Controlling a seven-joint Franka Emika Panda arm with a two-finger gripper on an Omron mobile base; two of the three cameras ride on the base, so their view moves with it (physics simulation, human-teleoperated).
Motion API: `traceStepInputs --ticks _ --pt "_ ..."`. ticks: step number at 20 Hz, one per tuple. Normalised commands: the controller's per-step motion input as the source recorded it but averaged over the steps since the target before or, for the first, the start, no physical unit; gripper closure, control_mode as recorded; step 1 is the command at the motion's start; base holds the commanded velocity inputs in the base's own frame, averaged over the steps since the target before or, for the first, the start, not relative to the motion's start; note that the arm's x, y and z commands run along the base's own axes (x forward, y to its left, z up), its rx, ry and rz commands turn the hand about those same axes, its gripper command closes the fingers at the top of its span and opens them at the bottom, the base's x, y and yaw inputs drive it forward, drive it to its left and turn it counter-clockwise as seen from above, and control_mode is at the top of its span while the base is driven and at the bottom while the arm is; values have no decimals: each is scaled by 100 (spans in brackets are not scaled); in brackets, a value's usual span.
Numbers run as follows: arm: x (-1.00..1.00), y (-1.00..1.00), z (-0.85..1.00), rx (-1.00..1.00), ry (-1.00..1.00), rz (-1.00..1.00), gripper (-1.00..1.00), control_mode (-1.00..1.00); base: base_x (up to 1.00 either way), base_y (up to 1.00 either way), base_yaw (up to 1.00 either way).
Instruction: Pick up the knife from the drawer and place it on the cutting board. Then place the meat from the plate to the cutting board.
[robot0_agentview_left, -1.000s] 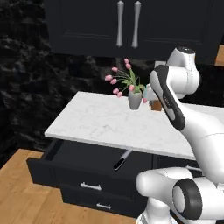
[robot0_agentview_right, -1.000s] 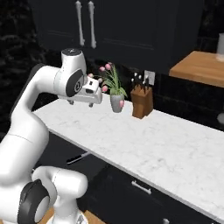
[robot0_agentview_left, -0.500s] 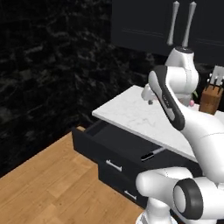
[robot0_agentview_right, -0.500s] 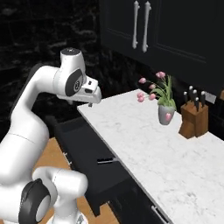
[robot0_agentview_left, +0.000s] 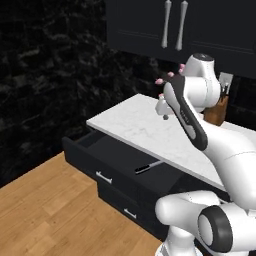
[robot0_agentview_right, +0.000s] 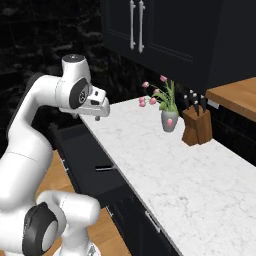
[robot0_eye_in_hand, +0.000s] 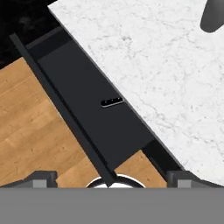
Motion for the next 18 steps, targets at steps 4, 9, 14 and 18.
traceStepInputs --ticks 4,9,14,18 --pt "0 0 0 0 0 0 -100 100 0 -5 7" --pt "41 34 -20 0 0 6 -100 -100 0 0 0" --pt "77 98 -56 0 7 27 -100 -100 0 0 0" --pt "71 100 -68 -2 18 21 -100 -100 0 0 0"
